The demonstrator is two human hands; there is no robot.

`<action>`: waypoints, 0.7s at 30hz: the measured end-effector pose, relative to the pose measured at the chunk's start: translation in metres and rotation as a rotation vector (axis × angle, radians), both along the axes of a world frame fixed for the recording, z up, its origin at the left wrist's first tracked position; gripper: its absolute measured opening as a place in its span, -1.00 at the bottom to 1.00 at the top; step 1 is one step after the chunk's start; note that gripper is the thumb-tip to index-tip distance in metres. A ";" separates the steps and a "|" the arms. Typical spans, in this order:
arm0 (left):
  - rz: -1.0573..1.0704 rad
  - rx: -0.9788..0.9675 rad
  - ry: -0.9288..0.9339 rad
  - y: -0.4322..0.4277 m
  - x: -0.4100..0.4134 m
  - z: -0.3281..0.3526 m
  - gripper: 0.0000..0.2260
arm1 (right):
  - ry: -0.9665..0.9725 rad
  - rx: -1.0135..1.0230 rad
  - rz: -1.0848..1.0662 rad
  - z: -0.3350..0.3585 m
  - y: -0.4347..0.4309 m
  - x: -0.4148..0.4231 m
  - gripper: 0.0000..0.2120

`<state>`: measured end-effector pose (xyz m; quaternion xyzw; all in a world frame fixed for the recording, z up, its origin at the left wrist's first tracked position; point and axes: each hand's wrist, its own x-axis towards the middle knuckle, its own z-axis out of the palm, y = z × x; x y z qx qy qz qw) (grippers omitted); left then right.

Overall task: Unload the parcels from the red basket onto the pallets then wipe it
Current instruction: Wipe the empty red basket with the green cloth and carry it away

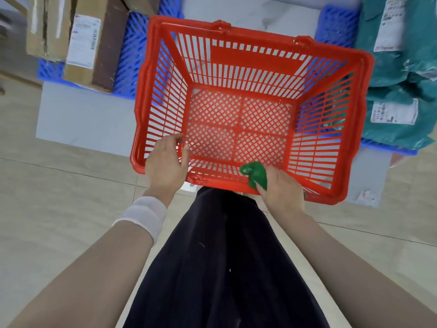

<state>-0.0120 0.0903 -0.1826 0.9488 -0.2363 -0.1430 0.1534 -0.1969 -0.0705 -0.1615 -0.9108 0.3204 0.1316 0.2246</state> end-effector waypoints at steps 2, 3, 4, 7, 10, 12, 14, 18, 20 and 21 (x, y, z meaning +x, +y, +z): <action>0.006 -0.002 0.002 0.000 0.000 0.000 -0.69 | 0.018 -0.045 -0.061 -0.001 0.005 0.002 -0.68; 0.008 0.000 0.006 0.000 0.000 0.000 -0.70 | 0.022 -0.066 -0.102 -0.001 0.006 0.005 -0.67; 0.008 0.003 0.010 0.000 0.000 0.000 -0.70 | 0.047 -0.083 -0.151 -0.001 0.007 0.009 -0.66; 0.015 0.017 0.026 0.001 0.000 -0.001 -0.69 | 0.165 0.011 -0.310 -0.002 0.002 0.024 -0.60; 0.001 0.020 0.082 0.002 0.001 0.002 -0.67 | -0.049 0.430 -0.582 0.003 -0.020 0.035 -0.60; -0.015 0.007 0.127 0.002 0.003 0.005 -0.66 | -0.234 0.681 -0.805 0.015 -0.036 0.036 -0.69; -0.014 -0.043 0.164 0.001 0.006 0.011 -0.68 | -0.325 0.857 -0.968 0.026 -0.047 0.031 -0.74; -0.008 -0.161 0.095 -0.007 0.018 0.030 -0.74 | -0.452 0.887 -1.116 0.044 -0.068 0.006 -0.77; 0.003 -0.181 0.019 -0.011 0.028 0.037 -0.75 | -0.528 0.780 -1.174 0.048 -0.074 -0.010 -0.84; 0.027 -0.183 -0.012 -0.012 0.034 0.039 -0.75 | -0.543 0.685 -1.182 0.051 -0.076 -0.018 -0.87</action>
